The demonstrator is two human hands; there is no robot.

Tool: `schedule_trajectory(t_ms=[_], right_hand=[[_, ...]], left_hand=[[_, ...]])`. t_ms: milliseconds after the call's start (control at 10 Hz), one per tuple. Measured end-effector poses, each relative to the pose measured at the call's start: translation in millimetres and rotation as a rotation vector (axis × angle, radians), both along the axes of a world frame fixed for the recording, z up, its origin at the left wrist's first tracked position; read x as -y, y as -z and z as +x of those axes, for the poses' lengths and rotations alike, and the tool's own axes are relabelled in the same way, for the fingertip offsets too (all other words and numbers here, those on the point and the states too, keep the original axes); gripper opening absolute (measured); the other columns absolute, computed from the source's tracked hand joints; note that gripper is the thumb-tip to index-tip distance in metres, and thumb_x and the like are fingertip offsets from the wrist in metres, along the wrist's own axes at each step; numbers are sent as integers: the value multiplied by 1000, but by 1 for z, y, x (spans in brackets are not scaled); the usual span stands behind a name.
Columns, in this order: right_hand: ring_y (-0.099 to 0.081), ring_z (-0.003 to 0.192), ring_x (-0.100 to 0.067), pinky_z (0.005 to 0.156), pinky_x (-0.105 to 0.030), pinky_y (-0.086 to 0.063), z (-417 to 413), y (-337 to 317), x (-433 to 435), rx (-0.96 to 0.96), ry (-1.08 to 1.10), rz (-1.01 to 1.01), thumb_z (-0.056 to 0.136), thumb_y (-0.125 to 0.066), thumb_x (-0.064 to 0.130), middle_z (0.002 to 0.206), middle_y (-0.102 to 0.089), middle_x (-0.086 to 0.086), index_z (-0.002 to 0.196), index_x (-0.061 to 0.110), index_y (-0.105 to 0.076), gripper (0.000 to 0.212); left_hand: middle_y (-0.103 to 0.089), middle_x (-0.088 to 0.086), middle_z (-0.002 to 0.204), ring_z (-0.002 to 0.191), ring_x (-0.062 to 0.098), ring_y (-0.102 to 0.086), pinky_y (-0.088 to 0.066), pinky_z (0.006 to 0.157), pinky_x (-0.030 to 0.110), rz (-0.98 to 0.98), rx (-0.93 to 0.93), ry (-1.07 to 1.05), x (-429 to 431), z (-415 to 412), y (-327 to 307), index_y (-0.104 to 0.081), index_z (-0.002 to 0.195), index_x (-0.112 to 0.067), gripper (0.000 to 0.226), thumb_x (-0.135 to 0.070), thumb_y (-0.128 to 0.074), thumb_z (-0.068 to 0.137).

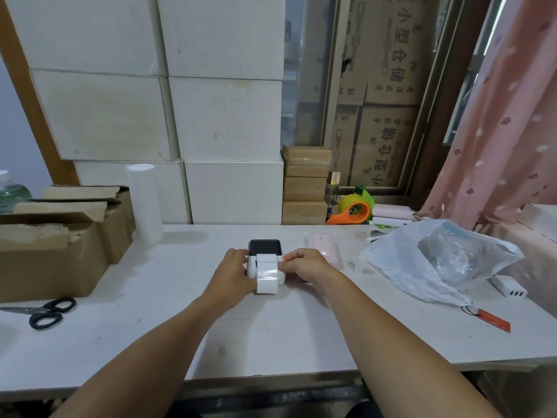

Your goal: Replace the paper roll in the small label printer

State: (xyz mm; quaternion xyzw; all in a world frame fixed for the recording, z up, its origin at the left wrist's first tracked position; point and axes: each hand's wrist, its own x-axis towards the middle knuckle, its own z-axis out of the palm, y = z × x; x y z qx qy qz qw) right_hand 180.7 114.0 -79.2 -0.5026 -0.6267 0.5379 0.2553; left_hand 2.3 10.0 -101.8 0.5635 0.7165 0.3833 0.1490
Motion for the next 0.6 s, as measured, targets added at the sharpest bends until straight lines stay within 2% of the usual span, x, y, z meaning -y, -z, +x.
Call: schedule_trajectory(t_ms=[100,300,400,500,600], right_hand=[[-70,106,-23,85,-29,-53,3,1,-1,-18,-9,-10,83,-87,18,108,-76,-5,103,14,-78,22],[-73,104,-24,95,-32,-57,9,3,5,-31,-20,12,83,-87,17,108,-79,-7,102,15,-80,20],[-72,106,-24,102,-38,-56,9,1,6,7,-19,44,83,-87,20,108,-78,-6,99,18,-80,18],[-72,102,-20,95,-34,-58,9,-5,4,84,-66,76,85,-86,23,110,-76,-4,102,19,-77,20],[-68,106,-22,100,-40,-57,6,-22,-2,208,-92,147,88,-80,23,112,-75,-3,99,20,-78,12]], left_hand=[[-51,-4,119,87,9,-62,-44,64,14,0,-14,12,0,-3,0,-57,129,-21,69,-32,-89,69],[-52,-3,119,87,10,-62,-45,69,16,-10,-21,41,1,-8,0,-57,133,-20,74,-32,-90,67],[-52,-2,122,91,12,-62,-46,73,20,-40,-15,49,1,-11,-3,-54,136,-21,81,-35,-90,66],[-49,-2,123,100,15,-59,-46,79,23,-111,-48,82,-3,-13,-9,-51,138,-23,80,-34,-87,67],[-48,-2,127,109,18,-59,-51,88,30,-227,-94,87,-11,-22,-30,-52,138,-19,70,-20,-78,73]])
